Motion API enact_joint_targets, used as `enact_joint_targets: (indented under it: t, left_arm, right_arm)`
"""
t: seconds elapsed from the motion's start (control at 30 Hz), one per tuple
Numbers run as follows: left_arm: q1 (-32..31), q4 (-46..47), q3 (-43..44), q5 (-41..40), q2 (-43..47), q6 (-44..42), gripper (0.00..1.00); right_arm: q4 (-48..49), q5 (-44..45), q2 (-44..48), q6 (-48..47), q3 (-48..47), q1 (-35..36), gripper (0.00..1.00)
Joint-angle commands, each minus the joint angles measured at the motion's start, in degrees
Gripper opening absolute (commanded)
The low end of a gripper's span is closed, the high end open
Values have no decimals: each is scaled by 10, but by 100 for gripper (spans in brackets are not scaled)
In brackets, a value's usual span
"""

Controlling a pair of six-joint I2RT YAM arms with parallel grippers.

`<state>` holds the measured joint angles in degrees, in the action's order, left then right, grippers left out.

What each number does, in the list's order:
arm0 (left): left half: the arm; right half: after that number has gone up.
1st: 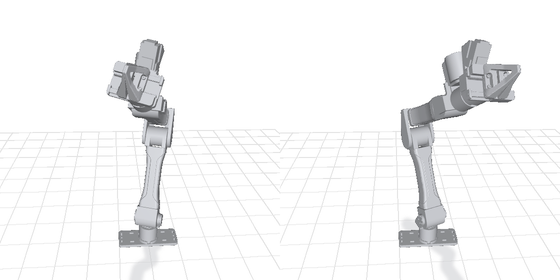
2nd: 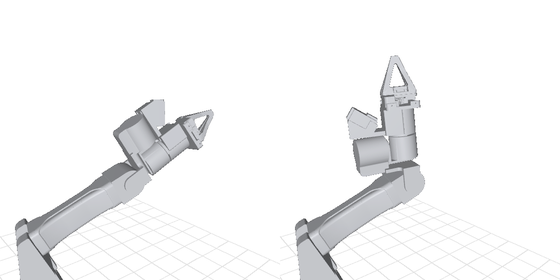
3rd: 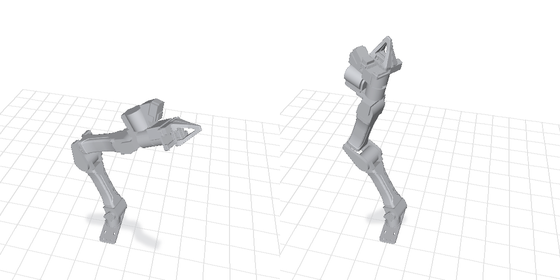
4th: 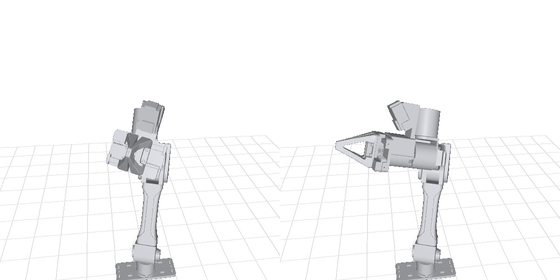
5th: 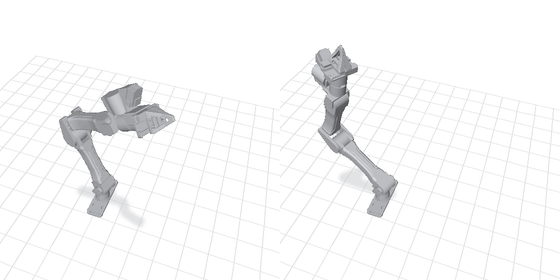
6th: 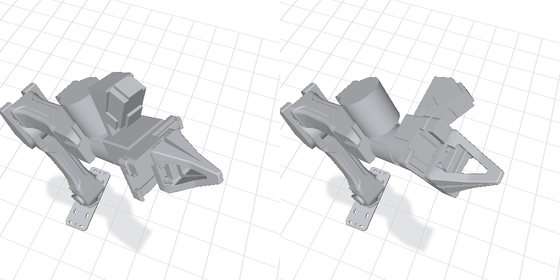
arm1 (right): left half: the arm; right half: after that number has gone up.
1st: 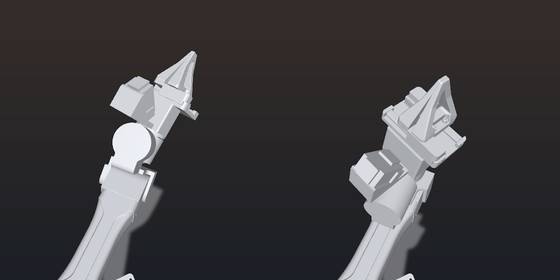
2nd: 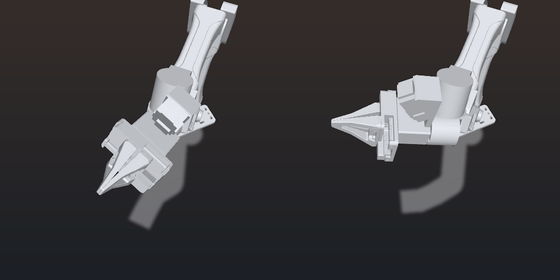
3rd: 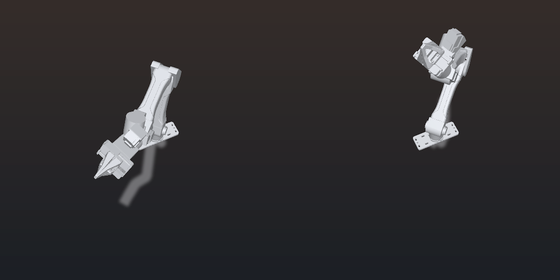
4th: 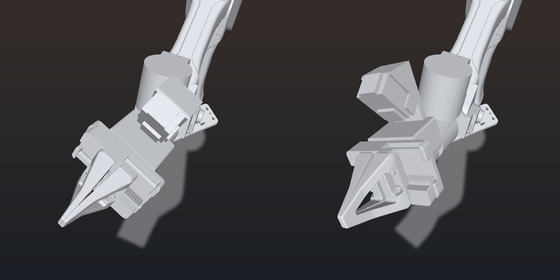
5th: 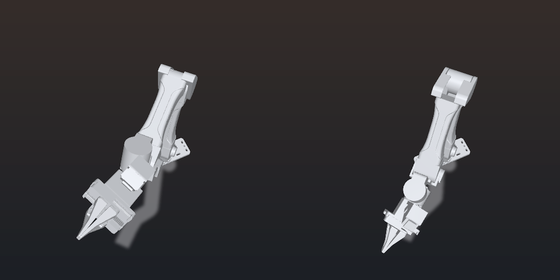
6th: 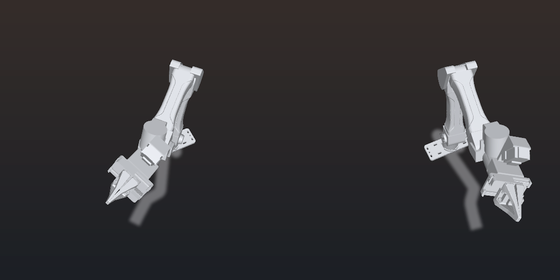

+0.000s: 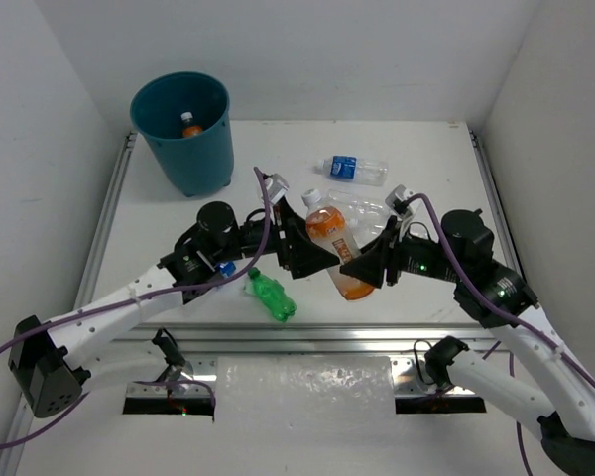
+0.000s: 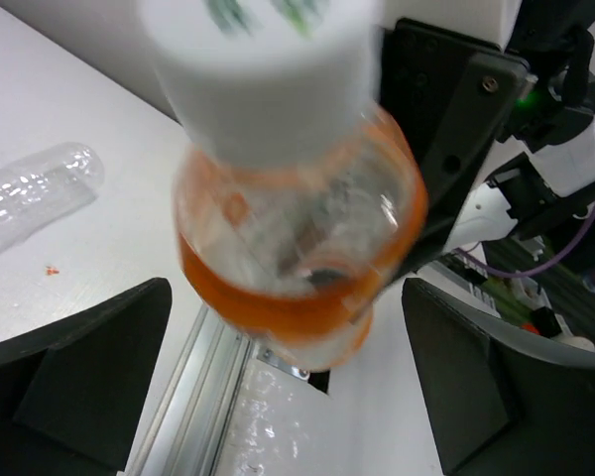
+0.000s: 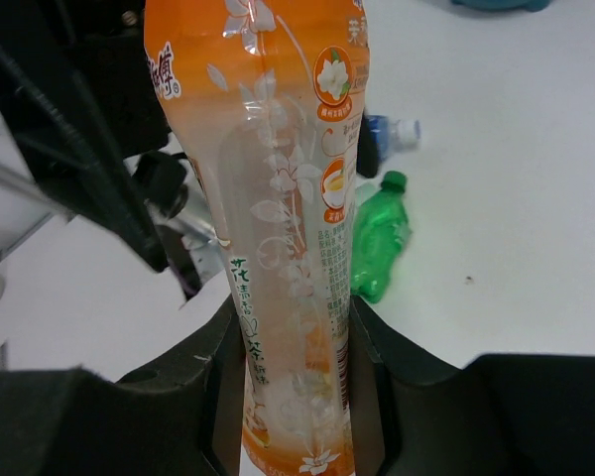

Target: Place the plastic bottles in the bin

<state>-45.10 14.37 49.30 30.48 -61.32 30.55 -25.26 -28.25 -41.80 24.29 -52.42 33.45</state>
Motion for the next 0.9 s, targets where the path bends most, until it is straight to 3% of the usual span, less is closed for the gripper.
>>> enact_joint_targets:
  t: [0.0,0.1,0.13,0.2,0.23,0.3,0.33,0.37,0.4,0.43,0.5,0.53,0.6,0.7,0.87]
  left_arm:
    - [-2,36,28,-5,-6,-15,99]
    - [-3,54,28,2,-7,-9,79]
    - [-3,56,29,-2,-6,-8,54]
    - [-3,52,31,-25,-3,-9,25]
    - [-3,37,37,-37,-3,-13,0]
    - [-2,7,60,-109,2,-20,0]
    - [-2,-53,74,-165,6,-21,0]
    - [0,-95,94,-230,7,-21,0]
    - [4,-139,152,-375,0,-16,0]
    - [27,-250,188,-443,-12,-9,0]
    - [75,-360,316,-573,-60,14,0]
    - [137,-426,347,-589,-75,14,0]
    - [211,-466,427,-648,-113,7,0]
    - [286,-469,520,-697,-178,-4,0]
    - [336,-428,684,-772,-359,-93,8]
  right_arm:
    - [41,-85,-11,3,-7,-2,18]
    - [35,-79,-12,-4,-5,-1,18]
    - [34,-80,-12,-5,-5,-2,18]
    - [31,-81,-13,-7,-6,-2,22]
    - [26,-73,-10,-6,-7,-3,31]
    - [14,3,-3,0,-6,-2,94]
    - [-7,40,12,0,-7,-2,99]
    - [-19,82,21,1,-6,-2,99]
    - [-31,163,29,2,-4,-1,99]
    - [-57,198,45,2,-4,-1,99]
    - [-76,251,57,1,-1,-2,99]
    - [-92,254,60,-1,0,-2,99]
    - [-103,243,68,-10,3,-2,99]
    - [-117,232,75,-18,10,-2,99]
    - [-122,198,88,-15,19,-2,99]
